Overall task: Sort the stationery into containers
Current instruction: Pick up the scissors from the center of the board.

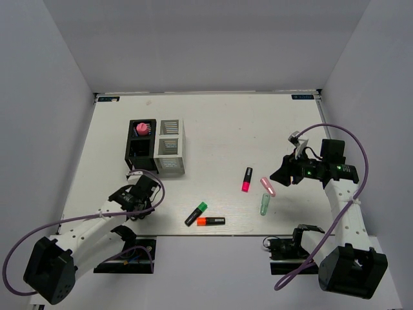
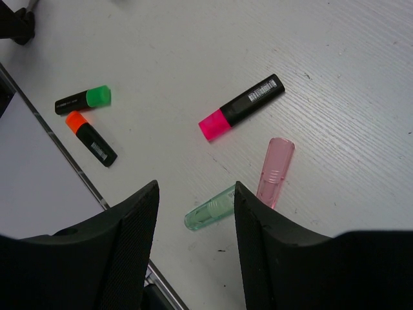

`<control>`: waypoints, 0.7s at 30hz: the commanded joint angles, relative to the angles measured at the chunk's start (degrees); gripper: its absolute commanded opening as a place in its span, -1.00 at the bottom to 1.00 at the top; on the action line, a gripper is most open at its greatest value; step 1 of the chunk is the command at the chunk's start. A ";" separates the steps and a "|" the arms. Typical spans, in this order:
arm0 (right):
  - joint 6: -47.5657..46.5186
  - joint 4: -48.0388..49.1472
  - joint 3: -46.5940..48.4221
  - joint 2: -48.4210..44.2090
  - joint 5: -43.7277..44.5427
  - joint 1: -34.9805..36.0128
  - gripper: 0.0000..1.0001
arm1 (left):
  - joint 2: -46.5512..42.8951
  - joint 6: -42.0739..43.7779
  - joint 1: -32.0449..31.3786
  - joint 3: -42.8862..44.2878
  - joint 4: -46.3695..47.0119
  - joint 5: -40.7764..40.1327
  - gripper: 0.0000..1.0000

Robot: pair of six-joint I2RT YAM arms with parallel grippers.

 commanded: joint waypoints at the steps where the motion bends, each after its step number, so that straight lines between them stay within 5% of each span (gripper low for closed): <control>1: -0.72 -0.83 0.34 -1.17 -1.23 -0.16 0.07 | 1.95 -1.32 0.04 -4.85 0.87 0.71 -0.75; 5: -0.63 -0.83 0.52 -1.18 -1.06 -0.16 0.07 | -0.15 -1.93 -0.13 -5.56 -1.05 1.24 -0.99; 9: -0.54 -0.66 0.43 -1.26 -1.06 -0.25 0.07 | -3.58 -2.98 -0.66 -3.19 -6.33 2.47 -0.99; 15: -0.37 -0.48 0.26 -1.35 -1.14 -0.25 0.07 | -11.40 -5.53 -2.68 14.90 -14.85 9.58 -0.99; 21: -0.02 -0.31 0.43 -1.52 -1.15 -0.25 0.07 | -12.99 -11.76 -2.68 32.57 -13.91 18.20 -0.99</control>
